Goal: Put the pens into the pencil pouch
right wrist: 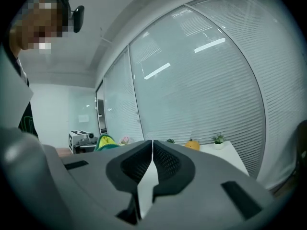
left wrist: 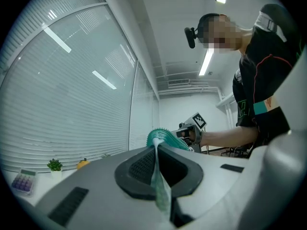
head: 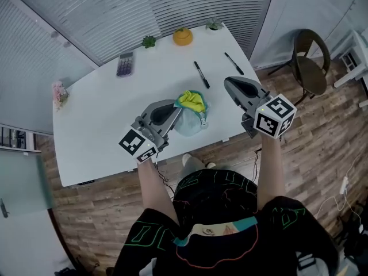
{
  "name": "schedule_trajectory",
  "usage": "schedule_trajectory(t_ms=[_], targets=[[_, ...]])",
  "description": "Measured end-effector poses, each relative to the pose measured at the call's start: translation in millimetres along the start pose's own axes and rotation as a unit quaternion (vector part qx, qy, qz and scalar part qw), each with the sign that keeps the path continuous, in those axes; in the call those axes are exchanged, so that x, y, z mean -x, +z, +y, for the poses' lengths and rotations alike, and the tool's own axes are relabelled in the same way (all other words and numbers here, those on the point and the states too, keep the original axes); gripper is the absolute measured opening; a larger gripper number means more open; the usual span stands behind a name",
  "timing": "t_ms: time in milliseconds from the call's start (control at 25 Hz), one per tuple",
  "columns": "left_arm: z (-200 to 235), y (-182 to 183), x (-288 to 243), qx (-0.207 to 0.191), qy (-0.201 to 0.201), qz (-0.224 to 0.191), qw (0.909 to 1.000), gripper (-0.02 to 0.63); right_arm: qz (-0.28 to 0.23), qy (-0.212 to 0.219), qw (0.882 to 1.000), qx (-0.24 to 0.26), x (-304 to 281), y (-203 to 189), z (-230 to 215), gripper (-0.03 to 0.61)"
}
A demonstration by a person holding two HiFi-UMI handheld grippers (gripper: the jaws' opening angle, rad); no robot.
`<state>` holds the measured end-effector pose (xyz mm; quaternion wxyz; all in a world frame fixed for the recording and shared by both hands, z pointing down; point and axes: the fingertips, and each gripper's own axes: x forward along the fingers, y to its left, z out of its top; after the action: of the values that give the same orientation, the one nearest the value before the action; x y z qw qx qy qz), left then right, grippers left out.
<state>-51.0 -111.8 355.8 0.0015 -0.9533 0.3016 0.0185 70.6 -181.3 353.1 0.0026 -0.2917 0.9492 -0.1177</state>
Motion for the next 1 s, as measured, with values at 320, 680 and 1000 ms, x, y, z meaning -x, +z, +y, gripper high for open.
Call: schedule_trajectory(t_ms=[320, 680, 1000], targets=[[18, 2, 17, 0.0, 0.034, -0.002, 0.9994, 0.005, 0.058, -0.018, 0.998, 0.009, -42, -7, -18, 0.011], [55, -12, 21, 0.016, 0.049, -0.003, 0.9987, 0.004, 0.143, -0.039, 0.989, 0.019, -102, -35, -46, 0.021], [80, -26, 16, 0.03, 0.034, 0.007, 0.999, 0.005, 0.209, -0.053, 0.976, 0.003, -141, -67, -74, 0.077]])
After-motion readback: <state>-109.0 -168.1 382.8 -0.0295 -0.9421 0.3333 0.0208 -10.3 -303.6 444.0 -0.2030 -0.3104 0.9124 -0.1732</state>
